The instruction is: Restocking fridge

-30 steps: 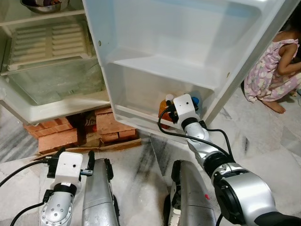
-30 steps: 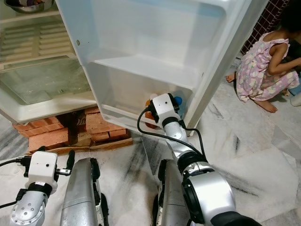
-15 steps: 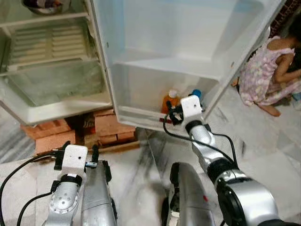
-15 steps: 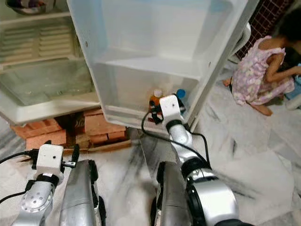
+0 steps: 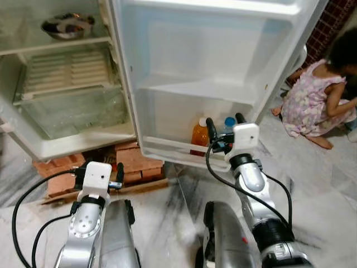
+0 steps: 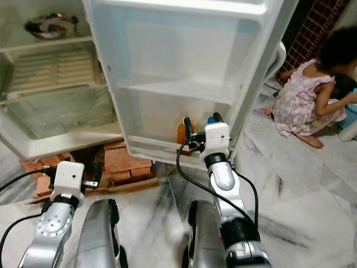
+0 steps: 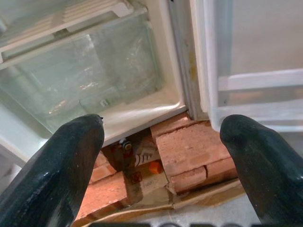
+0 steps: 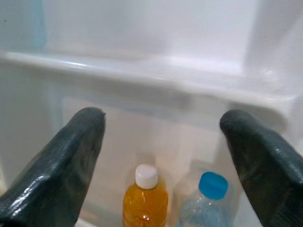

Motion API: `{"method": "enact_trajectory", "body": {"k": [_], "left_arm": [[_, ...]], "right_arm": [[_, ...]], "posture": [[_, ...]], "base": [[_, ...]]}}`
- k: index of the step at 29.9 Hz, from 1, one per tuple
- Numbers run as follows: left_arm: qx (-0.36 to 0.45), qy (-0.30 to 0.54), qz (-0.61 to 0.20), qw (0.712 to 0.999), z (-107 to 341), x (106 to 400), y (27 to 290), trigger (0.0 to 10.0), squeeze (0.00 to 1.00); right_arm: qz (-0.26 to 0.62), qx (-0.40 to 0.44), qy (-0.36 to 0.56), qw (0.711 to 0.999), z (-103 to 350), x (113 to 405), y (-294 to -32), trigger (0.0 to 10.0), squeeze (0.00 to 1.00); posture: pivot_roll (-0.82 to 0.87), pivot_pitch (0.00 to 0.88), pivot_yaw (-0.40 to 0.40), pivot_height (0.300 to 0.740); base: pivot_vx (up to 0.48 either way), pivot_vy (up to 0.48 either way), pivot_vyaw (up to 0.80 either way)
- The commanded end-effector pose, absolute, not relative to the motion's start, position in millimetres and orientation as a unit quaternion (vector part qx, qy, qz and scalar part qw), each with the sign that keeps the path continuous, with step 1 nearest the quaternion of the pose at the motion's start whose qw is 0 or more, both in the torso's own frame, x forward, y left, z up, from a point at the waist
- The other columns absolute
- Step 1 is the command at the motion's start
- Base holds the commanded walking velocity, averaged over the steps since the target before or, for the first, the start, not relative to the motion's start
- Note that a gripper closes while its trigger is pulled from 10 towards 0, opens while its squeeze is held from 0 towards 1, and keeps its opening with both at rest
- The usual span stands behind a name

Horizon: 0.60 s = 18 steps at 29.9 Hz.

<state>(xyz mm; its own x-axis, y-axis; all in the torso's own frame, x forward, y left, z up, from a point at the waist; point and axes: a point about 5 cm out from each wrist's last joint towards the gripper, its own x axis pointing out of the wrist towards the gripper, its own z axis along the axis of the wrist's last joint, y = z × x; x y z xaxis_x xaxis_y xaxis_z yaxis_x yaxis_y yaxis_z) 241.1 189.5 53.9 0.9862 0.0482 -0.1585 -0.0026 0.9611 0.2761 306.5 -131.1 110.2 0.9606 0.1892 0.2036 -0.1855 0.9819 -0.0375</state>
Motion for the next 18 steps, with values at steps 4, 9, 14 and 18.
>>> {"method": "enact_trajectory", "body": {"k": [4,9,14,18], "left_arm": [[0.137,0.067,0.013,0.988,58,250,187,10.0,0.00],[0.140,0.040,0.020,0.989,67,254,191,10.0,0.00],[0.151,0.033,-0.005,0.988,66,256,186,10.0,0.00],[0.137,0.032,0.007,0.990,74,268,201,10.0,0.00]], "right_arm": [[0.094,-0.012,-0.096,0.991,110,292,-139,10.0,0.00],[0.095,-0.010,-0.083,0.992,107,282,-138,10.0,0.00],[0.105,-0.002,-0.077,0.992,112,279,-133,10.0,0.00],[0.110,-0.005,-0.070,0.991,112,282,-132,10.0,0.00]], "posture": [[0.04,0.000,-0.034,0.573],[0.04,0.000,-0.033,0.613],[0.04,0.000,-0.037,0.648],[0.05,0.000,-0.048,0.678]], "base": [[0.000,0.000,0.00],[0.000,0.000,0.00],[0.000,0.000,0.00],[0.000,0.000,0.00]]}}
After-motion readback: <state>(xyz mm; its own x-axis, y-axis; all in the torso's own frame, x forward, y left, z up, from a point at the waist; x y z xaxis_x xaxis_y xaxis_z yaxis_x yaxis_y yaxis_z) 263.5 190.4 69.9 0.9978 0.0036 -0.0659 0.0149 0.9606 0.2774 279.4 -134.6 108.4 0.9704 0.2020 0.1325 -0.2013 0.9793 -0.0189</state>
